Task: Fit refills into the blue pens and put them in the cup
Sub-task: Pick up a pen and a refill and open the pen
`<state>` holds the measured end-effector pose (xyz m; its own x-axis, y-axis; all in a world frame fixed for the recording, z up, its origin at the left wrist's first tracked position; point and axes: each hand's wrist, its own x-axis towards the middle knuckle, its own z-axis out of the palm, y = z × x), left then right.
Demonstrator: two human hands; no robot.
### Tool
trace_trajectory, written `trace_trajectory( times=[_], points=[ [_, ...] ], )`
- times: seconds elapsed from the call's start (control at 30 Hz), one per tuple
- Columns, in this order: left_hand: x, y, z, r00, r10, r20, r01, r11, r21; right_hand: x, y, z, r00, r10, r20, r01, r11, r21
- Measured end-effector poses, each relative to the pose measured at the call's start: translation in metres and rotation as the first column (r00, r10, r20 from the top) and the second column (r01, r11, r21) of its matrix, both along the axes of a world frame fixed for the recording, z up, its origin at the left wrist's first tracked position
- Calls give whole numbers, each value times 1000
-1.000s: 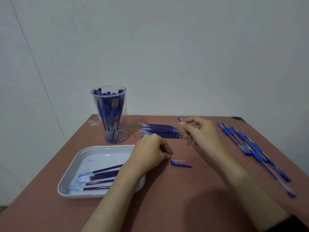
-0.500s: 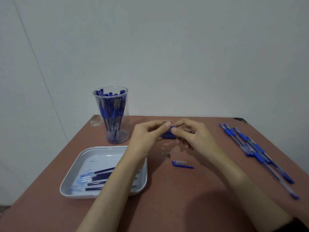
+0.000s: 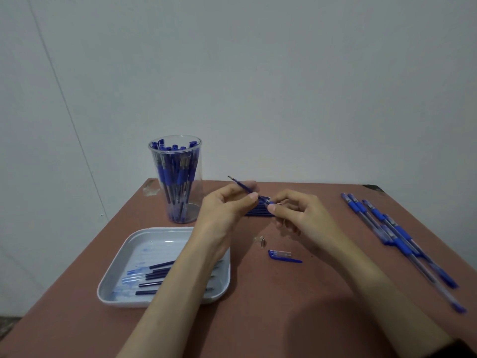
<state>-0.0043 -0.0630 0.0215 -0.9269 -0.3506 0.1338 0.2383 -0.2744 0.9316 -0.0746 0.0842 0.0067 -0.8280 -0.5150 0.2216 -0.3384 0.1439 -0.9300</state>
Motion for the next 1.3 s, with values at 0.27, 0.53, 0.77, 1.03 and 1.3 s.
trace_trajectory(
  times=[0.27, 0.53, 0.77, 1.03, 1.3],
  points=[
    [-2, -5, 8, 947, 174, -270, -155, 984, 88, -2, 6, 2, 998, -60, -32, 60, 998, 8],
    [-58, -29, 41, 974, 143, -173, -221, 473, -853, -17, 13, -2, 962, -271, -39, 270, 963, -18],
    [-94, -33, 14, 982, 83, 171, 162, 108, -981, -20, 12, -2, 955, -284, -87, 281, 959, -39],
    [-98, -36, 5, 969, 79, 234, 230, 51, -972, -18, 10, -2, 958, -268, -99, 267, 963, -21],
    [-61, -37, 15, 989, 74, 130, 120, 128, -984, -12, 2, -7, 957, -231, -174, 239, 971, 24]
  ],
)
